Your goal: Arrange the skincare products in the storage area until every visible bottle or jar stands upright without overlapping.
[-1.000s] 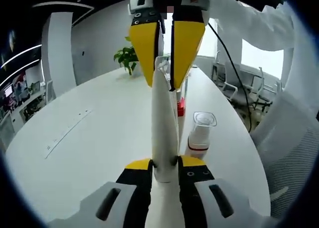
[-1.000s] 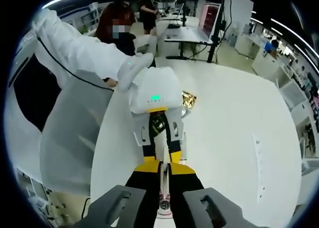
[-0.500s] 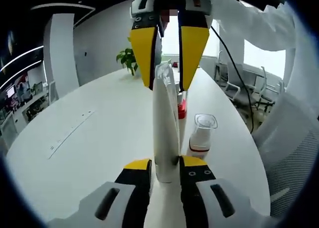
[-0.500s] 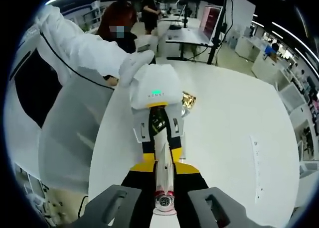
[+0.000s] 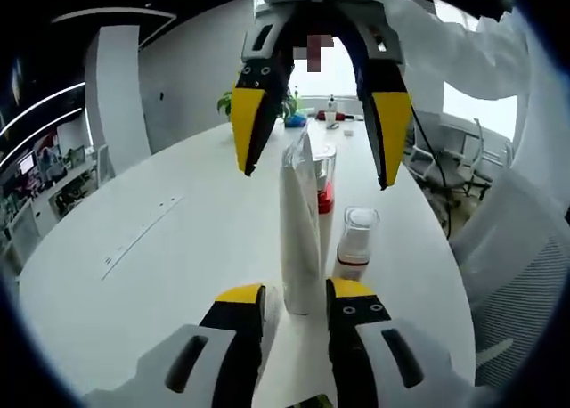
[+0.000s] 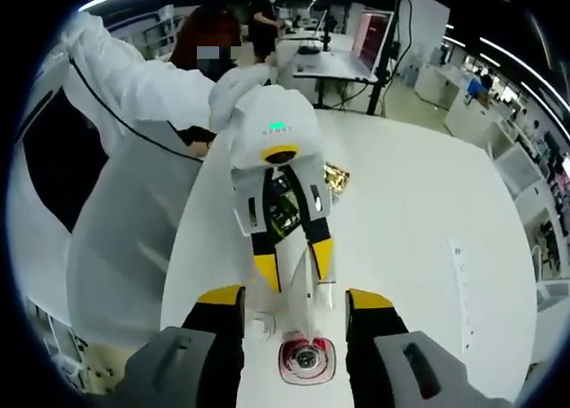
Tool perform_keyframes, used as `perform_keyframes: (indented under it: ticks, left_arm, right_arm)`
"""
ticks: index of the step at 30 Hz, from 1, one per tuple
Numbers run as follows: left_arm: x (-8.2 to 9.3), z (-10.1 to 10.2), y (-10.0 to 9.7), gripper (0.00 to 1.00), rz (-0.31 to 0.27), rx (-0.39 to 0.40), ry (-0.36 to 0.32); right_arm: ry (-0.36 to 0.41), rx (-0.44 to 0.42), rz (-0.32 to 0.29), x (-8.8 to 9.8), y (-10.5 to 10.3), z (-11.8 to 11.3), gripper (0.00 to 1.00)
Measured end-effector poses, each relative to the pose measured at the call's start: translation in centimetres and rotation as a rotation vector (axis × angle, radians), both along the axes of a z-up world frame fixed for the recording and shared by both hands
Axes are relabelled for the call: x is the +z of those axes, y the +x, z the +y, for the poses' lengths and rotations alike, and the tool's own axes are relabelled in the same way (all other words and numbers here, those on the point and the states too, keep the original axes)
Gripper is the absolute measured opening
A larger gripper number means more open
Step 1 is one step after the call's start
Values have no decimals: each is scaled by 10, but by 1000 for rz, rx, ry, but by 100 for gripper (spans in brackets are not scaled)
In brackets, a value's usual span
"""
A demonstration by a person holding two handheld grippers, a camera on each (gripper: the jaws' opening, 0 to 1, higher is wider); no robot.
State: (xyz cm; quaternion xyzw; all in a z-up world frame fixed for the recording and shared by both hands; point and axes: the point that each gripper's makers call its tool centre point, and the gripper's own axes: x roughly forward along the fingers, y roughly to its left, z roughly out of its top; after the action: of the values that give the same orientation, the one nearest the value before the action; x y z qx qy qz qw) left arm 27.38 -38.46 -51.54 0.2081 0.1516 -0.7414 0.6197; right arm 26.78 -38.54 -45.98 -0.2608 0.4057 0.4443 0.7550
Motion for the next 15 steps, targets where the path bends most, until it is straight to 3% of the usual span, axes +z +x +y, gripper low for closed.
perform_keyframes:
  ticks: [15]
  left_arm:
    - [1,22,-4,37,-14,48,47]
  right_arm:
    - [-6,-124,38,-12,-20,-26,65]
